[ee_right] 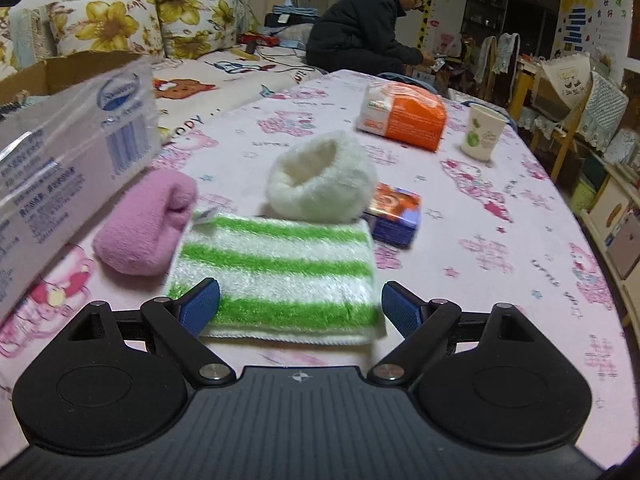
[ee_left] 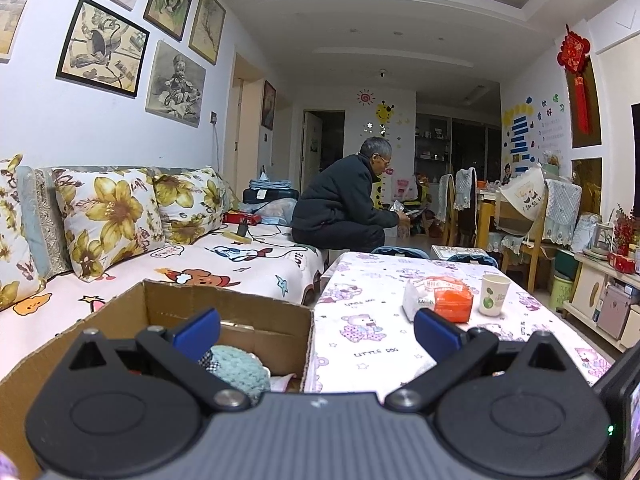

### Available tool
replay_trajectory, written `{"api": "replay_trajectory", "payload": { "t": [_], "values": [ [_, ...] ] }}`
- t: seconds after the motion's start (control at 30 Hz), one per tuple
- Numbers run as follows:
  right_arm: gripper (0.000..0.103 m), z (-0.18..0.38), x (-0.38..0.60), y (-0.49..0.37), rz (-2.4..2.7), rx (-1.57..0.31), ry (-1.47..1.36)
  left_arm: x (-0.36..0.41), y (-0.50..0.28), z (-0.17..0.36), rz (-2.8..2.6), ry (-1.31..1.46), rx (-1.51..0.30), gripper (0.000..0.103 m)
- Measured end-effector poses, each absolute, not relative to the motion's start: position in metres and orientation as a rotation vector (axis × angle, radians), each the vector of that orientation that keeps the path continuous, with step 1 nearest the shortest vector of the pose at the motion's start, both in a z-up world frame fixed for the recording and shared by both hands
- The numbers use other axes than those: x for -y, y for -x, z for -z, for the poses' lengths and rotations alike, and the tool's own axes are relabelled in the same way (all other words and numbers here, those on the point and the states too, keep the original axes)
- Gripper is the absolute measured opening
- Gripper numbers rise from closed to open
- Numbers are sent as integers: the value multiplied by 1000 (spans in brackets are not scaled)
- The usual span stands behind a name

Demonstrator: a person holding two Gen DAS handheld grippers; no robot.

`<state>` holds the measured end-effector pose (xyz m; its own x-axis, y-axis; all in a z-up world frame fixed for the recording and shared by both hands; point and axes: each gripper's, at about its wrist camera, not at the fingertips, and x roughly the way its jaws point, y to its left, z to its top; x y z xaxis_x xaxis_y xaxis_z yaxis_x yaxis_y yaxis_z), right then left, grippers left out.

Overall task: Organize soft objects
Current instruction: 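Move both open tools back toward the pink sock and striped sponge cloth, then grasp the pink sock with left tool while right tool grasps green-white striped sponge cloth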

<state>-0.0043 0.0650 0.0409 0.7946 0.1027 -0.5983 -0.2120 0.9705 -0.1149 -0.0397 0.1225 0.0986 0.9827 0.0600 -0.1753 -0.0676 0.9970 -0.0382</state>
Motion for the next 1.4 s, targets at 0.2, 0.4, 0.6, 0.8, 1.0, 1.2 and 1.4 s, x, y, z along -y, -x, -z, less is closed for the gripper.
{"api": "replay_trajectory", "payload": {
  "t": [0.2,0.4,0.6,0.8,1.0,1.2,1.4],
  "values": [
    [103,-40,-43,10,-116,-631,229,-116,40,-97,-45,32,-178,102],
    [103,-32,-12,11,14,-643,277,-103,38,-94,-14,13,-192,102],
    [103,-46,20,14,11,-646,63,-85,36,-88,56,-19,-232,102],
    [103,-42,47,4,-107,-690,-227,-73,26,-74,128,-4,-334,100],
    [103,-33,68,-14,-182,-683,-443,-61,13,-59,89,-44,-401,88],
    [103,-34,59,-27,-243,-679,-466,-54,-2,-46,23,-89,-459,83],
    [103,-36,58,-28,-306,-679,-503,-53,-17,-36,-66,-122,-507,84]
  ]
}}
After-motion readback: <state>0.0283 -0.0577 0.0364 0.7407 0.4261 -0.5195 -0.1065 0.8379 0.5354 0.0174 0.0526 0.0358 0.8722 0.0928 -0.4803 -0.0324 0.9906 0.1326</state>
